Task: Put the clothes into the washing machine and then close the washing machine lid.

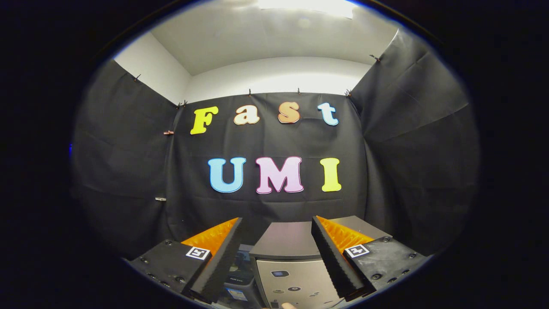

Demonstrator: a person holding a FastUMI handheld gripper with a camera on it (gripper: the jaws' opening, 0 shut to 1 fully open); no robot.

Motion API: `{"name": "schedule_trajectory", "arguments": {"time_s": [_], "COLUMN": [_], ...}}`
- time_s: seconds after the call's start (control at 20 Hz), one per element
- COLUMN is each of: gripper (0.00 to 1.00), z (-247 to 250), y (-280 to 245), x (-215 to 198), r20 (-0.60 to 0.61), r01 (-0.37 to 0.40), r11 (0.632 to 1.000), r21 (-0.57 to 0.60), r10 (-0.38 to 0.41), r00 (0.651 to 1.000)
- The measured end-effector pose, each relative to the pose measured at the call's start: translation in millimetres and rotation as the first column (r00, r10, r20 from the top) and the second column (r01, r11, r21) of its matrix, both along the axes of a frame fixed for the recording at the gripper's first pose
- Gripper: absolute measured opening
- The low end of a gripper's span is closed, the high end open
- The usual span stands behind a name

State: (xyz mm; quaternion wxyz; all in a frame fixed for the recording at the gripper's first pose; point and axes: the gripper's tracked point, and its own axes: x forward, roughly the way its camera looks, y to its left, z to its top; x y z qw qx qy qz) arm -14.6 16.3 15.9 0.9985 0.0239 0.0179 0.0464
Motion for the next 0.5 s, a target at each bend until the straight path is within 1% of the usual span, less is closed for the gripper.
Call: {"name": "schedule_trajectory", "arguments": {"time_s": [0.5], "gripper": [0.98], "z": [6.3], "y": [1.2], "x": [-4.5], "r20": [0.016], "r01": [-0.01], "r11": [1.0], "r21": [-0.013], "r10": [0.01], "r00": [1.0]}}
